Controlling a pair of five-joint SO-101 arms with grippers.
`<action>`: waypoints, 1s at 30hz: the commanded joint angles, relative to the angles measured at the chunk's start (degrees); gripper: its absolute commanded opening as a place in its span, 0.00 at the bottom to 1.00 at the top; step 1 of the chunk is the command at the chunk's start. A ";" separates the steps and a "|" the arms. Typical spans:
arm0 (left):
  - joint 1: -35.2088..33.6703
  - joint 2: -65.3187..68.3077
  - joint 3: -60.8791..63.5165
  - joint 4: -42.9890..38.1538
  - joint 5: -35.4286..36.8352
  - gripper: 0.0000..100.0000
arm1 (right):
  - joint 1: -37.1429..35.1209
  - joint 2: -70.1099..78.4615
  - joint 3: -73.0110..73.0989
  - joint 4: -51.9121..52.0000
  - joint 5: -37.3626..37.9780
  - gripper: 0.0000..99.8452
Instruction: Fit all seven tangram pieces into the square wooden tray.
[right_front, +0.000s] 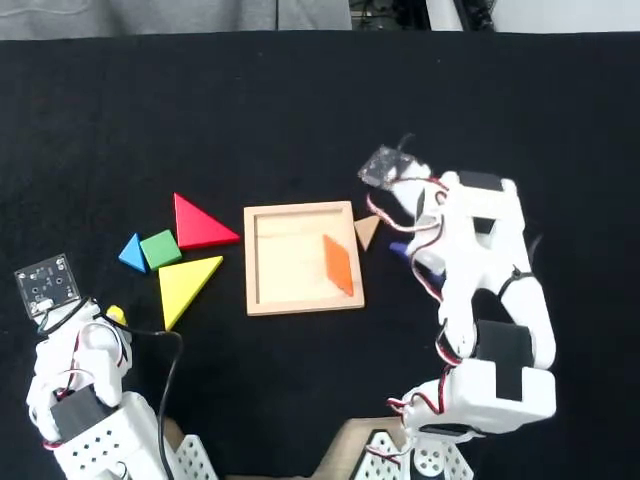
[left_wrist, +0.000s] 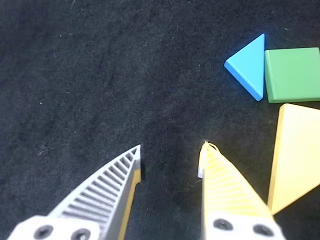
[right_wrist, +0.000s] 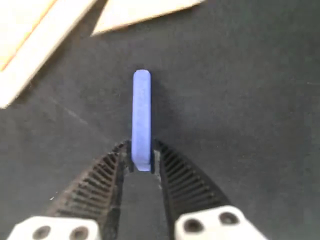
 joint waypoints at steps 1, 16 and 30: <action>0.40 -0.18 0.75 -0.70 0.00 0.19 | -3.25 -5.49 -5.85 5.63 -2.81 0.01; 0.40 -0.18 0.75 -0.62 0.00 0.19 | -24.44 0.66 -25.36 11.78 -18.11 0.01; 0.40 -0.18 0.75 -0.62 0.00 0.19 | -24.70 25.36 -48.84 19.96 -17.58 0.01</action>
